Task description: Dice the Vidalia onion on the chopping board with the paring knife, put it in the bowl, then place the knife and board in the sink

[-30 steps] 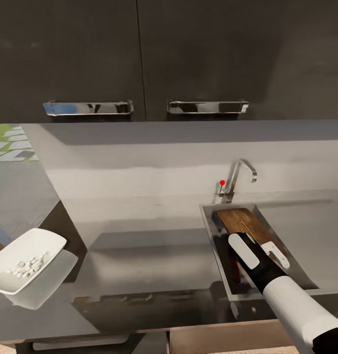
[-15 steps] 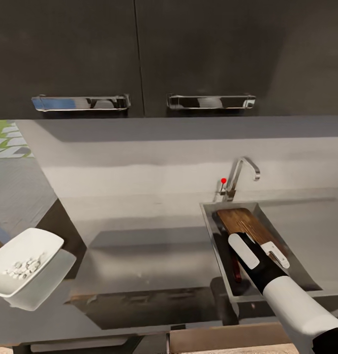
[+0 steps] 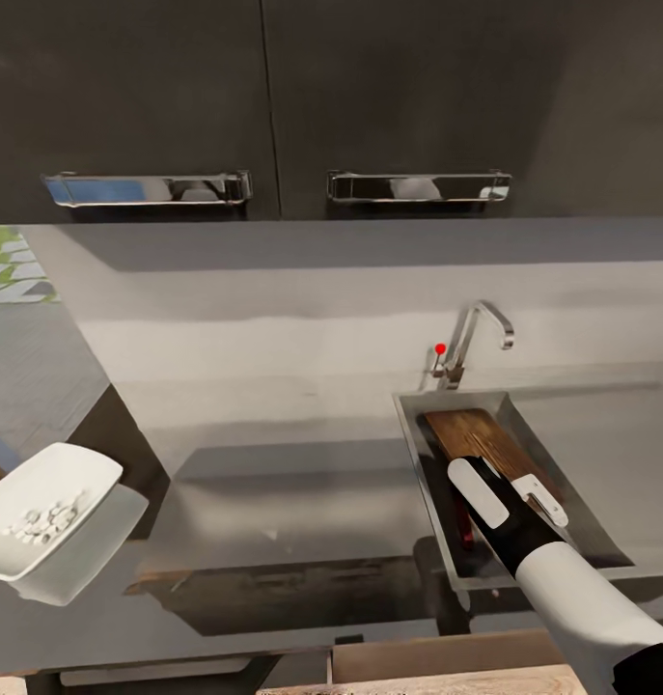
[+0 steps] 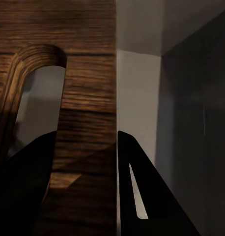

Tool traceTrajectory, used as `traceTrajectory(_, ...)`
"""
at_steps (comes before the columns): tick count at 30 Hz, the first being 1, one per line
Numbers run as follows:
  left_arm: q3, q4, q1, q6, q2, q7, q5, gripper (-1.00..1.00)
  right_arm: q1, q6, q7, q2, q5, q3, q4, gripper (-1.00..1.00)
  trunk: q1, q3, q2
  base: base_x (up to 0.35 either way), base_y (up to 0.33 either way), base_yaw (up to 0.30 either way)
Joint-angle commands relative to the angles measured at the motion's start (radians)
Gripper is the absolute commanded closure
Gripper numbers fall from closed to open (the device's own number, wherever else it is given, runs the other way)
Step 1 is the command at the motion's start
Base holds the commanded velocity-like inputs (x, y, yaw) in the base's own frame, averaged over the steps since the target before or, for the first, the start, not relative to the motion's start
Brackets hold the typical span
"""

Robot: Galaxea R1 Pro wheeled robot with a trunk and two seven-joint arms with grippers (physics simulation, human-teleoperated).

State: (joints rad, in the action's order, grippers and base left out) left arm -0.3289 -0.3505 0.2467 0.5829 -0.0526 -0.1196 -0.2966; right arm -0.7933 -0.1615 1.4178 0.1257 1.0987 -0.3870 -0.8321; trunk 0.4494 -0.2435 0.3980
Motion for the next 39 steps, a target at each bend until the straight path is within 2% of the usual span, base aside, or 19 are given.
traceTrajectory(1,-0.009,-0.002,0.000,0.001,-0.001,-0.009,-0.003,-1.00,-0.001,-0.010,0.003,0.002,0.006,-0.006,-0.001,1.00,0.001,-0.003,0.002,0.000,0.000,0.000)
traceTrajectory(15,-0.009,-0.002,0.000,0.000,-0.001,-0.009,-0.003,-1.00,-0.001,-0.010,0.003,0.003,0.007,-0.006,-0.001,1.00,0.001,-0.025,0.002,0.000,0.000,0.000)
traceTrajectory(25,-0.009,-0.003,0.000,0.000,0.000,-0.009,-0.003,-1.00,-0.001,-0.009,0.003,0.003,0.008,-0.006,-0.001,1.00,0.001,-0.027,0.002,0.000,0.000,0.000)
traceTrajectory(26,-0.009,-0.004,0.000,0.000,0.000,-0.009,-0.003,-1.00,-0.001,-0.009,0.002,0.003,0.009,-0.006,-0.001,-1.00,0.001,-0.027,0.002,0.000,0.000,0.000)
traceTrajectory(27,-0.009,-0.003,0.000,0.000,0.000,-0.009,-0.003,-1.00,-0.001,-0.009,-0.015,0.006,0.029,-0.006,-0.001,-1.00,0.001,-0.027,0.002,0.000,0.000,0.000)
traceTrajectory(30,-0.009,-0.002,0.000,0.000,0.000,-0.009,-0.003,-1.00,-0.001,-0.009,-0.023,0.007,0.051,-0.006,-0.001,-1.00,0.001,-0.027,0.002,0.000,0.000,0.000)
traceTrajectory(39,-0.009,-0.002,0.000,0.000,0.000,-0.009,-0.003,-1.00,-0.001,-0.009,-0.026,0.009,0.058,-0.006,-0.008,-1.00,0.001,-0.027,0.002,0.000,0.000,0.000)
